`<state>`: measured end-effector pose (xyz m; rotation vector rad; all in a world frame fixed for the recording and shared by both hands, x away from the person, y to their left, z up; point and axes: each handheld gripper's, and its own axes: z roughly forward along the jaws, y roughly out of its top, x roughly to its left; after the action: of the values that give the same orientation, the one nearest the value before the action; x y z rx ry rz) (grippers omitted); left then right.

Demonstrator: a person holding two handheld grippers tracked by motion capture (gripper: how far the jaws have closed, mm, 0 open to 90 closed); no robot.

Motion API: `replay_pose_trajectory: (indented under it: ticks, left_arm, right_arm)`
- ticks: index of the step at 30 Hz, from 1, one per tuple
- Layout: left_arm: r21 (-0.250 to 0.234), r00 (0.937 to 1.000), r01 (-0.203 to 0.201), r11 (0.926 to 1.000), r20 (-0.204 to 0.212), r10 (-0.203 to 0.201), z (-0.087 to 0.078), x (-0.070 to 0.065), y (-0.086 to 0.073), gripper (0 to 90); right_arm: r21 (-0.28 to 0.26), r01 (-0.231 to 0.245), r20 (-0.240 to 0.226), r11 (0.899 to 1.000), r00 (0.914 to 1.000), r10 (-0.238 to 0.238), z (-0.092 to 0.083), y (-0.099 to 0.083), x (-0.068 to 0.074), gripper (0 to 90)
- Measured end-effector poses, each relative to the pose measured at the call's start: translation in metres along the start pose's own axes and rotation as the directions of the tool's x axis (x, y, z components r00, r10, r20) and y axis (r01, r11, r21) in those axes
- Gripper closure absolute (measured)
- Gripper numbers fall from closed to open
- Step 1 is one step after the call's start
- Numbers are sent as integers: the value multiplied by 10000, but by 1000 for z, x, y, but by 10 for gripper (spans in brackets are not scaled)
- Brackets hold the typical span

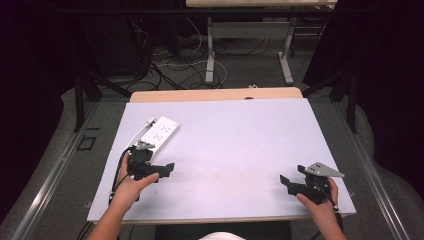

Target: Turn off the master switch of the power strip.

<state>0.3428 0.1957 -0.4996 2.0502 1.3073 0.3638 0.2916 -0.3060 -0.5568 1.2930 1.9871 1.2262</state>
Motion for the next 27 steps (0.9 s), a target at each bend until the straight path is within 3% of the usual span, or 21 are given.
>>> replay_pose_trajectory:
  ticks: [9, 12, 18, 27]
  left_arm:
    - [-47, 9970, -566, 9984, 532, 568, 5, -20, -8, 6]
    - [-228, 9964, -494, 9985, 675, 509, 6, -27, -12, 18]
    - [-427, 9950, -738, 9964, 640, 764, 7, -30, -23, 18]
    - [-629, 9948, -671, 9958, 719, 716, 9, -30, -35, 24]
  right_arm:
    - [-25, 23, 2, 10000, 10000, -23, 0, 0, 0, 189]
    - [-32, 21, 8, 10000, 10000, -21, 0, 0, 0, 189]
    - [-3, -73, 4, 10000, 10000, 73, -1, 0, 0, 189]
    - [-17, -13, -10, 10000, 10000, 13, -1, 0, 0, 189]
